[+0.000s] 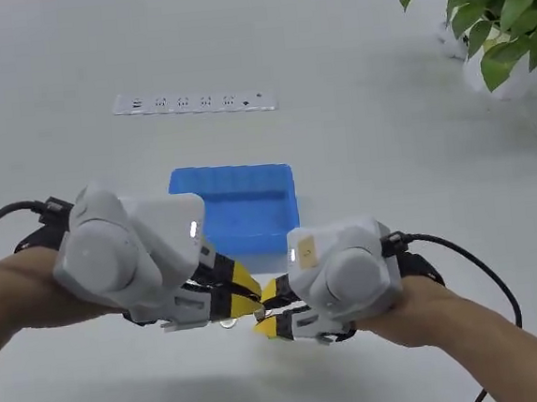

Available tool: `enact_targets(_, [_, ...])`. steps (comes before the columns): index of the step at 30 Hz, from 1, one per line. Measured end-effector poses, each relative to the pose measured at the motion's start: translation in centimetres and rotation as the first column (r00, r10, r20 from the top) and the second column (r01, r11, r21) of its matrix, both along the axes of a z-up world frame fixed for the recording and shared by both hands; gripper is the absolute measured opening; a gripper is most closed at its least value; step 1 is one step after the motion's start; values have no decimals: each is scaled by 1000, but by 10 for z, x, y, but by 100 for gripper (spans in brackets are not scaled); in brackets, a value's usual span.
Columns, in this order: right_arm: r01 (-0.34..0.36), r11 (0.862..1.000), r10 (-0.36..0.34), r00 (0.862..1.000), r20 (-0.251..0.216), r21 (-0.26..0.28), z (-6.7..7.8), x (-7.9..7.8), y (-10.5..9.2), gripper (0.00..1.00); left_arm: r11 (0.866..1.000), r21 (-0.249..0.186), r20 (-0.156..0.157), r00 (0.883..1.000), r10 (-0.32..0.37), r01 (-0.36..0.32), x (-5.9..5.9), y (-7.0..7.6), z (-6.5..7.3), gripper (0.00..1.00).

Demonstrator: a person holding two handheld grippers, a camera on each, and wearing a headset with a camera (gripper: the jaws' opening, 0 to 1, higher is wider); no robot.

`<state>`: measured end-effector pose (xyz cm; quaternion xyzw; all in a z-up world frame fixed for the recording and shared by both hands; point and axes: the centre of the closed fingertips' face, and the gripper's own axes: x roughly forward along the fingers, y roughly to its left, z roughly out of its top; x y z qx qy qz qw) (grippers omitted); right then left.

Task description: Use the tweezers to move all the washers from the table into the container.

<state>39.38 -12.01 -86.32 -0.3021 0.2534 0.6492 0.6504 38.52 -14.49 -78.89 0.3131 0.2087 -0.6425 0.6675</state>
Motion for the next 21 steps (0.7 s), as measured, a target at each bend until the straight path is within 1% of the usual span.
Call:
enact_targets(10, [22, 1000, -22, 1000, 0, 10, -1, 10, -3, 14, 1000, 3, 2, 1000, -8, 8, 9, -3, 0, 6])
enact_targets(16, [22, 1000, -22, 1000, -5, 10, -3, 12, -3, 14, 1000, 0, -3, 1000, -10, 10, 13, -5, 0, 6])
enact_targets(21, [23, 1000, -23, 1000, -5, 14, -3, 13, -2, 14, 1000, 1, 3, 1000, -11, 11, 15, -5, 2, 6])
